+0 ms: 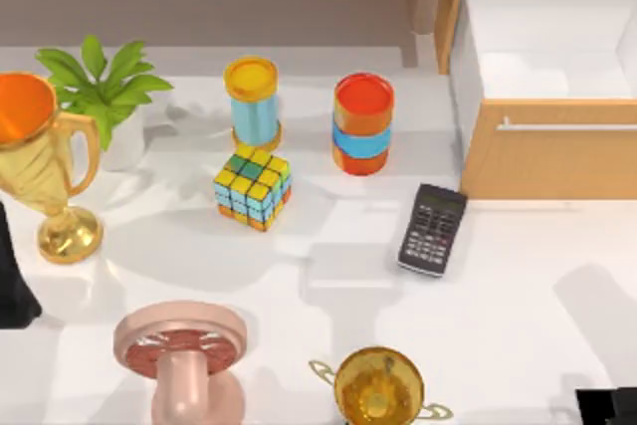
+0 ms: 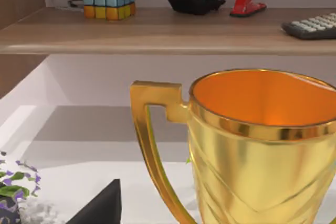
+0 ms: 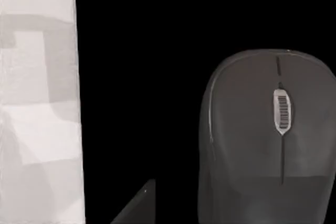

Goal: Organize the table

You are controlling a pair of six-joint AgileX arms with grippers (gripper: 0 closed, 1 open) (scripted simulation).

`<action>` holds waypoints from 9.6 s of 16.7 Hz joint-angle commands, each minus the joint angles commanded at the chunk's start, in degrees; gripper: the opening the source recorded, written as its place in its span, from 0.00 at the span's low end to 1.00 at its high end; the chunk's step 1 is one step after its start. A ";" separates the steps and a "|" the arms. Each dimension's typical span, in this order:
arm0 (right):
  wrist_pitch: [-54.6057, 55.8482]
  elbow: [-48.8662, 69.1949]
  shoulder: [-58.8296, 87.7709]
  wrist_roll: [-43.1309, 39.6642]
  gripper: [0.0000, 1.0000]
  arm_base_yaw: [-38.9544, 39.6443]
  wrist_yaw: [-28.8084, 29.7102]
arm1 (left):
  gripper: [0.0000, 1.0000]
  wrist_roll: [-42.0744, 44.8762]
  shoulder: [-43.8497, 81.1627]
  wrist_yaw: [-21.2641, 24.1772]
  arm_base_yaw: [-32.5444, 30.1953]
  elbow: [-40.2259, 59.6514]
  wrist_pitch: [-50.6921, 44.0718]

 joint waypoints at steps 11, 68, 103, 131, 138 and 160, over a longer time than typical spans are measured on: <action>1.66 0.19 0.21 -1.64 1.00 0.58 0.74 | 1.00 0.00 0.00 0.00 0.00 0.00 0.00; 147.56 -7.74 55.48 -109.90 0.25 -4.58 17.06 | 1.00 0.00 0.00 0.00 0.00 0.00 0.00; 134.75 11.56 61.71 -109.75 0.00 -9.30 12.49 | 1.00 0.00 0.00 0.00 0.00 0.00 0.00; 119.20 37.80 73.08 -109.67 0.08 -12.69 8.79 | 1.00 0.00 0.00 0.00 0.00 0.00 0.00; 119.20 37.80 73.08 -109.67 0.60 -12.69 8.79 | 1.00 0.00 0.00 0.00 0.00 0.00 0.00; 122.13 30.79 69.91 -109.00 1.00 -11.87 9.78 | 1.00 0.00 0.00 0.00 0.00 0.00 0.00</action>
